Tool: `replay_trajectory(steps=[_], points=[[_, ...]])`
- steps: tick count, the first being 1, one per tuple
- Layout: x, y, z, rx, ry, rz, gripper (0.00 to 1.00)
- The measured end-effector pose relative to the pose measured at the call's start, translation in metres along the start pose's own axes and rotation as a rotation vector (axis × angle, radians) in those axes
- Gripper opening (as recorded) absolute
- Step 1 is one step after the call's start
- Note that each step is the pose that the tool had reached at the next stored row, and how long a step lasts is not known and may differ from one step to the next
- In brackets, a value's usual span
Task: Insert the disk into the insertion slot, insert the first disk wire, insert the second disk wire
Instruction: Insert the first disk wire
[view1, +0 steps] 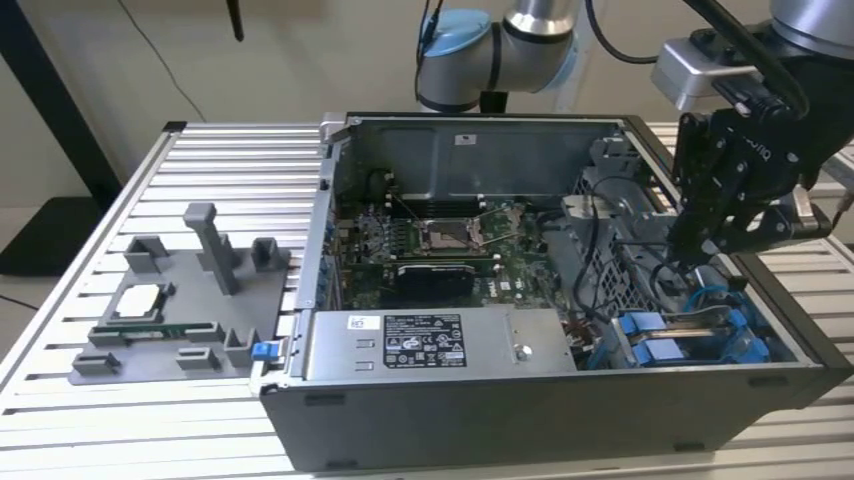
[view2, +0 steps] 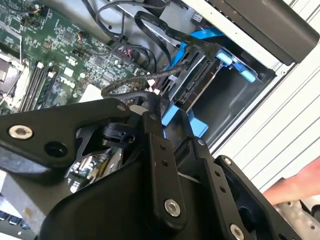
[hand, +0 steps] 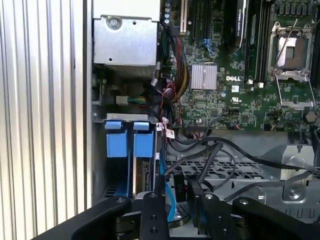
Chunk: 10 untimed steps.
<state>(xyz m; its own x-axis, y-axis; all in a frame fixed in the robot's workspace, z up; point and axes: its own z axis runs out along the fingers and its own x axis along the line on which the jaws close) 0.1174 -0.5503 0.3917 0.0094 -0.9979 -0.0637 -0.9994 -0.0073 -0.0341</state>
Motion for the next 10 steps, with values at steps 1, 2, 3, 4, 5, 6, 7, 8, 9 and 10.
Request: replay_trajectory(steps=[1, 2, 3, 4, 5, 6, 7, 8, 9, 10], points=[[0.0002, 0.0004, 0.0008, 0.0021, -0.0021, -0.001, 1.0], [0.0002, 0.0012, 0.0016, 0.006, -0.0044, -0.001, 1.0], [0.0002, 0.0022, 0.0022, 0.0094, -0.0067, -0.002, 1.0], [0.0003, 0.0035, 0.0028, 0.012, -0.0088, -0.003, 1.0], [0.0004, 0.0041, 0.0032, 0.0141, -0.0108, -0.005, 1.0], [0.0004, 0.0043, 0.0032, 0.0157, -0.012, -0.008, 1.0], [0.0004, 0.0044, 0.0032, 0.0165, -0.013, -0.012, 1.0], [0.0004, 0.0045, 0.0033, 0.017, -0.0149, -0.014, 1.0], [0.0004, 0.0047, 0.0035, 0.0173, -0.0193, -0.016, 1.0], [0.0004, 0.0049, 0.0034, 0.0174, -0.0256, -0.018, 1.0]])
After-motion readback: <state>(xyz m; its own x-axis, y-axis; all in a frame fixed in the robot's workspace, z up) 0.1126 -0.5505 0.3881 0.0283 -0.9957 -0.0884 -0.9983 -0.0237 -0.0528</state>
